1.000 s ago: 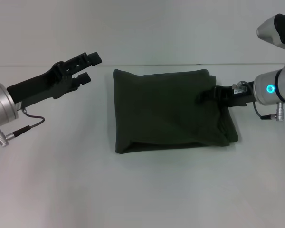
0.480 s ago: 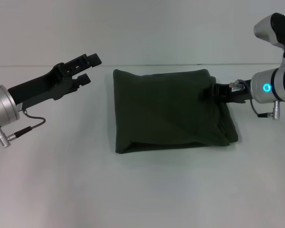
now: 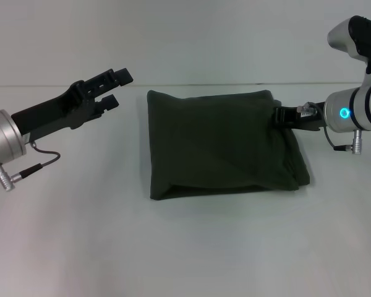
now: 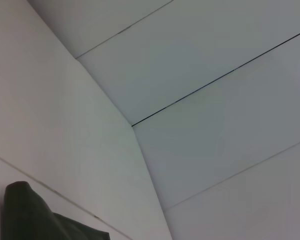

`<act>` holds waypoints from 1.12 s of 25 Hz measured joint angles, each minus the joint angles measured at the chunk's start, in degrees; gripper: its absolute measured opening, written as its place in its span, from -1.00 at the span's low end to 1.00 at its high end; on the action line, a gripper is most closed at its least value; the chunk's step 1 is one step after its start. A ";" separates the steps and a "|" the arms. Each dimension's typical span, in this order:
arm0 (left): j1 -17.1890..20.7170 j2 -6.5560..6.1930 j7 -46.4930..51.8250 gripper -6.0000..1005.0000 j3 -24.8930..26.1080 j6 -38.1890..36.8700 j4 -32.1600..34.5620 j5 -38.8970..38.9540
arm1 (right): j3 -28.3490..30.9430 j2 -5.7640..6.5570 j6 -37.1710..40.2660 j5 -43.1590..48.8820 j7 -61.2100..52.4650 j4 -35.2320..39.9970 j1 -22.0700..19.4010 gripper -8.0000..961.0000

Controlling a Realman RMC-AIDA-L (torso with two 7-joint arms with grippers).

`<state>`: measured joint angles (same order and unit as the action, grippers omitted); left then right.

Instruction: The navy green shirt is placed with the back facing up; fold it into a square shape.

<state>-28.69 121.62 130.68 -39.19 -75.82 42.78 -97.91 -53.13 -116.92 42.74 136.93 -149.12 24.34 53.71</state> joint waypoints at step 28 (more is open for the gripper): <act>-0.05 -0.16 0.19 0.83 0.16 -0.04 0.03 0.01 | -2.49 -0.02 -1.59 9.45 -4.01 4.53 0.40 -0.87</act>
<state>-28.74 121.47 130.87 -39.03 -75.86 42.80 -97.90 -55.63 -116.94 41.15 146.38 -153.14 28.87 54.11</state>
